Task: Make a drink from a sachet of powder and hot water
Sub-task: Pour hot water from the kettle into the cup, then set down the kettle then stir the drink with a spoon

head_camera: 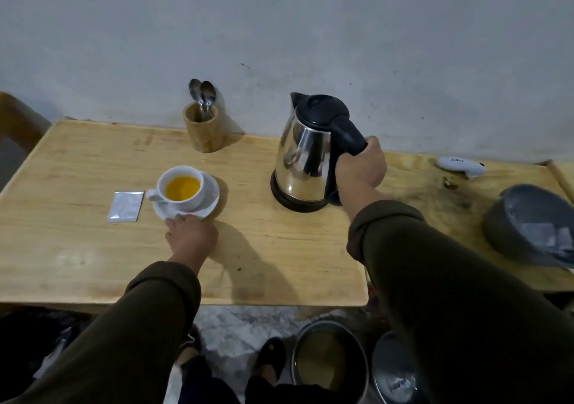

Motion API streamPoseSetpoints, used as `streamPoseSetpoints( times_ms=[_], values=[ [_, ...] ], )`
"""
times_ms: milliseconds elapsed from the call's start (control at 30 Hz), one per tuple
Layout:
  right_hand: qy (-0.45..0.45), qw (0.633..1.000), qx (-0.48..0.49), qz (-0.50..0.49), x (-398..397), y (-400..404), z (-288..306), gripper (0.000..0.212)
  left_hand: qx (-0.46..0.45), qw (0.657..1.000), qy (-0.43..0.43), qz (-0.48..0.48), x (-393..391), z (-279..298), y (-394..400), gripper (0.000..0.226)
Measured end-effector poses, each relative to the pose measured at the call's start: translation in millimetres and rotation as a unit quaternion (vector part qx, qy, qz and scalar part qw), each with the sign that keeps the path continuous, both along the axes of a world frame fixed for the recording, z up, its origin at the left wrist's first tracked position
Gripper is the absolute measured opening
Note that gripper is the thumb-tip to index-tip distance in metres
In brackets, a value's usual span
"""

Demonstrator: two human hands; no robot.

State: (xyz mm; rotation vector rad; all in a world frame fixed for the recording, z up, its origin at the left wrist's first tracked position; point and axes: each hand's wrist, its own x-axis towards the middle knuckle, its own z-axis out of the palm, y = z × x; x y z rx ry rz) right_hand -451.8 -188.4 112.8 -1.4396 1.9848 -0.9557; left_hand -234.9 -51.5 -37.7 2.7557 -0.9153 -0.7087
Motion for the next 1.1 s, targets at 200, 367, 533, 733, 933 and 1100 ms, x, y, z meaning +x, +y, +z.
streamPoseSetpoints(
  times_ms=[200, 367, 533, 733, 933, 1100],
  values=[
    [-0.02, 1.0, -0.013, -0.019, -3.4, -1.0, -9.8, 0.029, 0.046, 0.999, -0.017, -0.014, -1.5, -8.3, -7.3, 0.046],
    [-0.031, 0.999, -0.013, -0.016, -3.3, -2.1, -12.3, 0.028, 0.068, 0.997, -0.02, -0.01, -3.2, -9.9, -12.7, 0.046],
    [-0.003, 1.0, -0.008, 0.001, 2.7, 1.1, -15.1, 0.027, 0.078, 0.997, -0.021, -0.012, -2.1, -12.9, -14.4, 0.048],
    [0.003, 1.0, -0.004, -0.005, 3.6, 2.1, -18.5, 0.028, 0.073, 0.997, -0.014, 0.002, -5.7, -9.1, -15.7, 0.051],
    [-0.001, 1.0, 0.008, -0.006, 1.6, 2.0, -18.2, 0.026, 0.066, 0.998, 0.003, -0.01, -1.5, -10.3, -11.7, 0.05],
    [0.003, 1.0, 0.008, -0.007, 2.8, 5.5, -18.4, 0.031, 0.031, 0.998, -0.019, -0.051, 2.3, -3.9, -3.4, 0.042]
  ],
)
